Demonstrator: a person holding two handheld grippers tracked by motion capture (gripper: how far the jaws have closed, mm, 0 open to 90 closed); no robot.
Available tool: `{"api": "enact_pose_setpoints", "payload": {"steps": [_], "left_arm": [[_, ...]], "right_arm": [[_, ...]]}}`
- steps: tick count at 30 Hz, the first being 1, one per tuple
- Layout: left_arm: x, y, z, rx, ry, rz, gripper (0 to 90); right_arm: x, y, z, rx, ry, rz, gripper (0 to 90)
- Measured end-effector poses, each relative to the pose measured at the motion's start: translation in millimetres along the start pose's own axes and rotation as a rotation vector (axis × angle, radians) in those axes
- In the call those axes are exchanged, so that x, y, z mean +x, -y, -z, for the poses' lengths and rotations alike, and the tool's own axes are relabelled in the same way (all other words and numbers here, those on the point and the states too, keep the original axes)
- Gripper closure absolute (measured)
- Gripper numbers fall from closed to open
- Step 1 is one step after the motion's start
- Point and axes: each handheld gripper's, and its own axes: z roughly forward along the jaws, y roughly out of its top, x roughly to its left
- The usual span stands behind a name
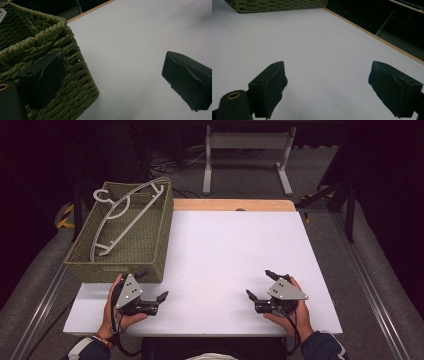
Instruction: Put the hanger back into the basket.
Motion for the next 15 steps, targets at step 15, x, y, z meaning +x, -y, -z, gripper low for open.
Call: {"api": "enact_pose_setpoints", "payload": {"steps": [15], "left_arm": [[0.8, 1.1, 3.2, -0.009, 0.004, 0.015, 4.9]], "right_arm": [[2.3, -2.8, -0.2, -0.003, 0.014, 0.005, 14.1]]}}
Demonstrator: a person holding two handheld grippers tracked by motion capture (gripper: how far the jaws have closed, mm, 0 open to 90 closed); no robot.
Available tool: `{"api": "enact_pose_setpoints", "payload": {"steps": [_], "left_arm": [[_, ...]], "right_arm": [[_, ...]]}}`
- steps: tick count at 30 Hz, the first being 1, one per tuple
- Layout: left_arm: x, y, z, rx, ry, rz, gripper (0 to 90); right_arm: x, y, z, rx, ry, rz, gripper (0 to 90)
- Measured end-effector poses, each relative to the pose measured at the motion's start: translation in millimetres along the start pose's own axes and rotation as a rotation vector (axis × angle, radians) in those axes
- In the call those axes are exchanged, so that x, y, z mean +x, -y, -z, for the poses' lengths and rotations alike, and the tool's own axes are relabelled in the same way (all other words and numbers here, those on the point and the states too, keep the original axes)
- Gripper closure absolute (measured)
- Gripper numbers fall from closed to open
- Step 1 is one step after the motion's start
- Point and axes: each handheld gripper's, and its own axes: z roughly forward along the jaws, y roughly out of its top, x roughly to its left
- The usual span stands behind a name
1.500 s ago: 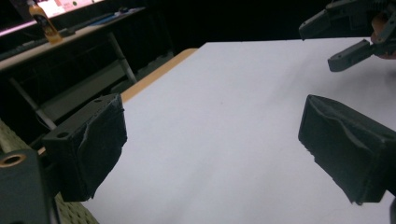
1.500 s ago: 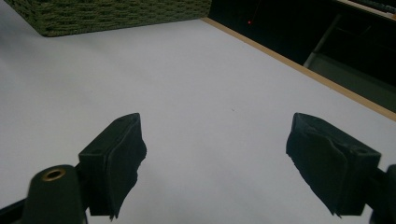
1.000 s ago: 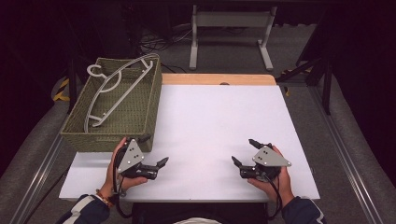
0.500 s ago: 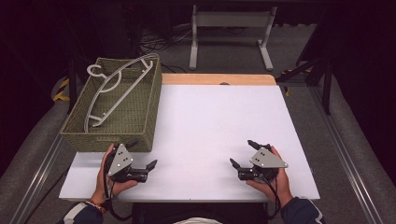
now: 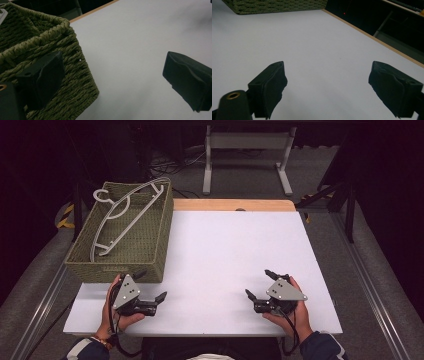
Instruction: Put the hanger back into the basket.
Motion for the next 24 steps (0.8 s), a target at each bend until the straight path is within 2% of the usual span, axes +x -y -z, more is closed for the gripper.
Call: {"api": "enact_pose_setpoints", "payload": {"steps": [13, 21, 24], "left_arm": [[0.1, -0.1, -1.6, -0.001, 0.004, -0.001, 4.9], [2.6, 0.2, -6.3, 0.016, 0.002, 0.001, 5.0], [2.9, 1.8, -9.8, 0.035, 0.003, 0.006, 5.0]], "right_arm": [[-0.4, 0.8, -0.6, 0.006, -0.004, 0.01, 14.1], [-1.3, 4.6, -2.6, 0.013, -0.02, 0.006, 14.3], [-0.8, 6.3, -3.7, 0.019, -0.029, 0.014, 14.4]]}}
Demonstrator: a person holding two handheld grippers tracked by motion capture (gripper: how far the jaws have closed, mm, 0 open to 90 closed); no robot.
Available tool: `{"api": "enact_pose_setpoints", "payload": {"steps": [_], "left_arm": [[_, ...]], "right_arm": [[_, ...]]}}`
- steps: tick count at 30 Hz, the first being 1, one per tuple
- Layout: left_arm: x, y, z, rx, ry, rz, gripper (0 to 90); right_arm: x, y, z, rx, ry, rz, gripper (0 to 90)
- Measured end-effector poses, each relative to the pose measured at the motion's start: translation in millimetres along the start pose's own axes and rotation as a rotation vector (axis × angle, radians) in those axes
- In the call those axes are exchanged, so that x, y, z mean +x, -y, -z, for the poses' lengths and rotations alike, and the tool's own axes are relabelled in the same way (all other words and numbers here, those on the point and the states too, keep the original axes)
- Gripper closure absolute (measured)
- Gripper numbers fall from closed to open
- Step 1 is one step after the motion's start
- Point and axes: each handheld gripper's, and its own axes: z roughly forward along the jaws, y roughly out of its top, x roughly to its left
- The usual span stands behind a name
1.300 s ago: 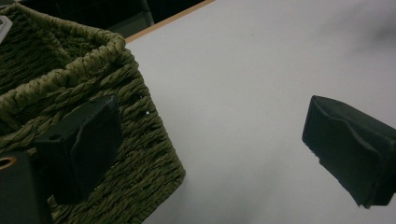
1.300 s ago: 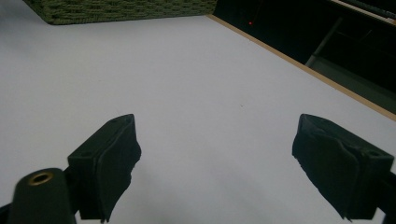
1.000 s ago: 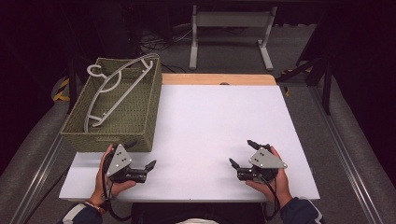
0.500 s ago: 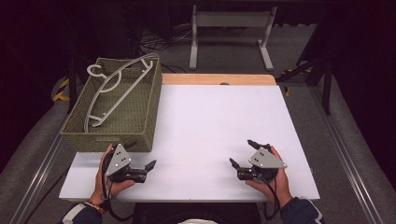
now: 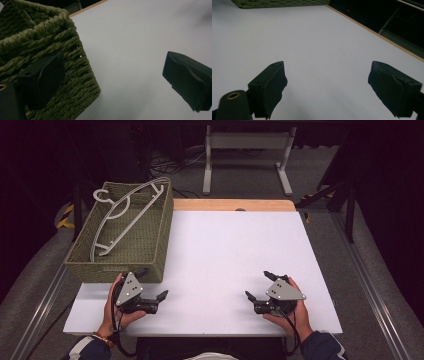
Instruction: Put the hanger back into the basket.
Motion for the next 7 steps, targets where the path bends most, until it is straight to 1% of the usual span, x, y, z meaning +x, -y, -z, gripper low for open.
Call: {"api": "enact_pose_setpoints", "payload": {"steps": [1, 2, 4, 5, 7], "left_arm": [[0.1, 0.0, -0.4, 0.004, -0.001, -0.006, 5.0], [-1.2, 0.0, -1.0, 0.005, 0.001, 0.001, 5.0], [-1.4, -0.7, -0.8, 0.005, 0.002, 0.0, 5.0], [-1.1, -0.9, -0.9, 0.005, -0.002, -0.004, 5.0], [-1.2, -0.7, -1.5, 0.003, -0.001, 0.002, 5.1]], "right_arm": [[0.5, 0.2, -0.7, -0.001, -0.002, -0.002, 14.5], [0.7, 0.4, -1.1, 0.0, -0.007, 0.0, 14.4], [1.1, 1.0, -1.4, 0.004, -0.01, 0.003, 14.6], [1.0, 1.3, -1.3, 0.003, -0.009, -0.002, 14.6], [0.5, 1.4, -1.2, 0.002, -0.008, -0.005, 14.6]]}}
